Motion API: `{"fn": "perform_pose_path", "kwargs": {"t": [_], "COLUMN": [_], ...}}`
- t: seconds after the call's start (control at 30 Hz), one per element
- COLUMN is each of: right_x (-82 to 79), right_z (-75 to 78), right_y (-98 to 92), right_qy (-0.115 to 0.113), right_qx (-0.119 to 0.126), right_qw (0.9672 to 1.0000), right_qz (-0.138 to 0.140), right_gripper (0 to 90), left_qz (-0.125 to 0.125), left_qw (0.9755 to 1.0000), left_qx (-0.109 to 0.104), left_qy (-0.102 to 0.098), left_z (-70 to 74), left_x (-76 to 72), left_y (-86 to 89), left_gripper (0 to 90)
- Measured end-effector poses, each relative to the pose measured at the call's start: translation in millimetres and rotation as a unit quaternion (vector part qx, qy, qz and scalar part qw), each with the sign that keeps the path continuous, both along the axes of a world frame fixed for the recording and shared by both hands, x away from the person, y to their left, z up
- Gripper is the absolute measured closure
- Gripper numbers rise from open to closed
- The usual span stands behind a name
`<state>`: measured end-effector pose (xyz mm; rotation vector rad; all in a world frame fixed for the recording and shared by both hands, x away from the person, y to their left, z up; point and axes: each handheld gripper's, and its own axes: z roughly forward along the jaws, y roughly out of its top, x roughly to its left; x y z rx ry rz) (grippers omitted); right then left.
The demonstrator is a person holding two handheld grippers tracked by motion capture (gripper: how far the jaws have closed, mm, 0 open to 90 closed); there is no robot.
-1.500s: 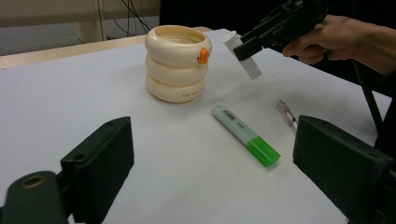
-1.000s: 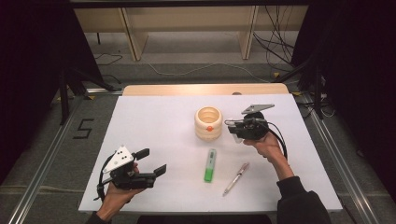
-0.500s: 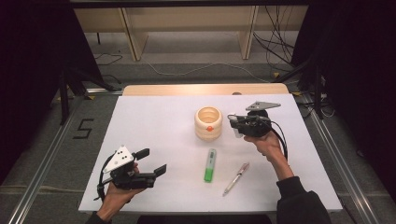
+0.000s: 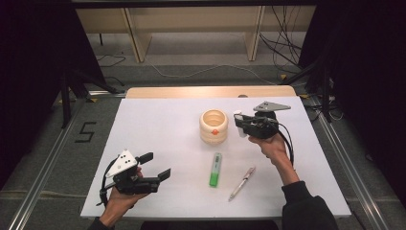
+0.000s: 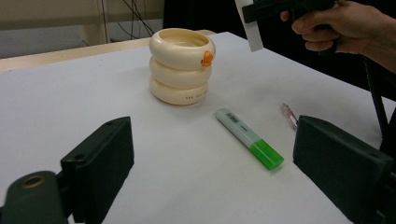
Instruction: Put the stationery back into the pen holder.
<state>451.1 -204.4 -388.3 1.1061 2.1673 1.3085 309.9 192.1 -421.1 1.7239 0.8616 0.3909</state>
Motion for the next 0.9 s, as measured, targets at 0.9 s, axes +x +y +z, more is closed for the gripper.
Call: {"fn": "perform_pose_path", "kwargs": {"t": [0.9], "right_x": [4.8], "right_z": [13.7], "right_y": [24.2], "right_qy": [-0.022], "right_qx": [0.024], "right_qw": [0.9994], "right_qz": [0.008], "right_gripper": [68.4], "left_qz": [0.005], "left_qw": [1.0000], "left_qx": [-0.003], "left_qy": [-0.002], "left_z": [0.0], "left_x": [0.0], "left_y": [1.0], "left_gripper": [11.9]}}
